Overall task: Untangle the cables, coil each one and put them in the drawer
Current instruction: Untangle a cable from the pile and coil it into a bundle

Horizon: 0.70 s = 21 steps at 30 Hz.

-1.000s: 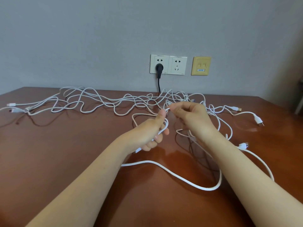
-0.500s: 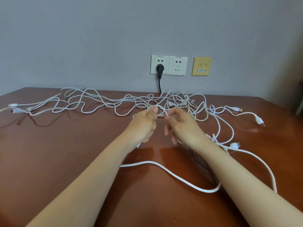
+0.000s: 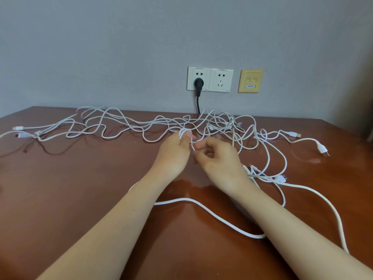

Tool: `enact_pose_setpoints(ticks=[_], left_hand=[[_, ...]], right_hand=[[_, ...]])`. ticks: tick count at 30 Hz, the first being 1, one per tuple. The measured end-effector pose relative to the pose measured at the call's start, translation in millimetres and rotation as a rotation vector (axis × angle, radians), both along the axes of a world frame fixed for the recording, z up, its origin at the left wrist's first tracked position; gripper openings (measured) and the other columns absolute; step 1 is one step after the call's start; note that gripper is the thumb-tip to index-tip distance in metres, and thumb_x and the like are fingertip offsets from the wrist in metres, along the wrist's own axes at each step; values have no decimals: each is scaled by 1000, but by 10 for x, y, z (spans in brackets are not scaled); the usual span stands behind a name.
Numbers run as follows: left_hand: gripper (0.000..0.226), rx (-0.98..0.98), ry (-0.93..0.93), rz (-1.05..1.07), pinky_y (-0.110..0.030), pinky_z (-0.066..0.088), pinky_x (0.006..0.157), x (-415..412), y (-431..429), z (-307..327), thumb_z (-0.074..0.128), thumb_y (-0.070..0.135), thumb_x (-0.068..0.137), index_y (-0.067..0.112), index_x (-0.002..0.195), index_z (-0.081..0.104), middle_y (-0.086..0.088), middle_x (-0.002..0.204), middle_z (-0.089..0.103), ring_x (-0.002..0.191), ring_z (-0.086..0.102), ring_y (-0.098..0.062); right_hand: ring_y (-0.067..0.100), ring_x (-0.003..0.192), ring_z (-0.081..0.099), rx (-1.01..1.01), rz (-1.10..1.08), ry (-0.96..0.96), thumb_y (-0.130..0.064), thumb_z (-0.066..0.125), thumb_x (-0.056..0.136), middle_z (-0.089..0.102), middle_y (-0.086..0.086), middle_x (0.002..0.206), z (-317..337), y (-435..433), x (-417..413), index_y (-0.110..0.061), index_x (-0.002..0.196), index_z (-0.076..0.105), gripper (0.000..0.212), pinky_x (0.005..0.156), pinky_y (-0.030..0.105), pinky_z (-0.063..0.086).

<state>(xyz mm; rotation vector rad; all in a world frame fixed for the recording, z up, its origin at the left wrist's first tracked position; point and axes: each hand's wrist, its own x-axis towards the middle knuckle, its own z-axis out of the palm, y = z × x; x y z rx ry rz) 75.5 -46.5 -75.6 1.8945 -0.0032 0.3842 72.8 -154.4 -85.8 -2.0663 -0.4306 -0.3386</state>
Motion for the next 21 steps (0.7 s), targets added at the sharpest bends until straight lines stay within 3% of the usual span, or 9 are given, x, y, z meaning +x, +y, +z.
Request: enact_pose_setpoints(ticks=[2,4,7,9,12,14,16,18,21], left_hand=[[31,20,-19,-16,-52,46,80,-1,-6,-5,35,25,101,24,78,56,-20,92,57,98,53,-51],[34,44,-32,-10,-44,44,68,9,8,-22,34,26,101,26,71,51,-19,74,55,77,50,-47],[36,108,-41,12,-29,31,62,62,66,-62,32,29,101,26,68,45,4,64,47,58,41,-15],[36,92,-25,29,-29,30,62,105,93,-70,30,30,101,25,68,44,5,66,47,55,38,-10],[36,-265,74,13,-19,29,39,140,121,-42,29,30,102,18,71,43,-2,59,42,34,34,-8],[36,-465,138,-11,-16,36,32,122,143,-21,29,27,103,13,72,42,-4,56,51,29,42,-7],[37,-663,174,-100,-19,52,43,88,154,0,27,25,104,11,73,42,-5,56,64,42,61,-9],[37,-905,204,-205,-24,57,56,64,156,37,25,24,104,9,74,41,-9,59,68,55,67,-15],[38,-1087,201,-234,-31,55,72,81,151,72,26,24,104,10,72,40,-4,46,58,43,60,-14]], right_hand=[[11,62,55,-14,29,-12,-7,58,84,65,4,69,-8,13,-1,-21,80,60,15,62,11,40],[16,66,59,-8,60,-15,-7,59,84,67,5,71,-9,7,-1,-20,84,63,14,67,17,44],[17,71,63,-107,81,-44,-12,58,87,65,-5,66,-15,-22,4,-23,93,64,14,76,27,49],[13,65,61,-165,86,-45,-19,56,88,62,-9,57,-16,-33,1,-33,88,56,14,73,33,50],[4,49,49,-232,71,-37,-25,54,89,56,-16,49,0,-68,4,-33,75,47,18,58,30,39],[3,48,46,-273,75,-24,-27,54,90,53,-22,48,12,-82,-6,-32,73,46,20,56,28,31],[5,49,44,-306,83,-7,-30,55,90,53,-18,49,10,-80,-20,-30,74,48,18,58,28,31],[10,59,49,-345,72,-2,-34,56,90,54,-9,54,4,-70,-29,-25,79,50,15,63,30,36],[18,72,54,-364,34,-9,-39,58,88,56,-6,65,9,-71,-27,-23,77,49,21,63,31,36]])
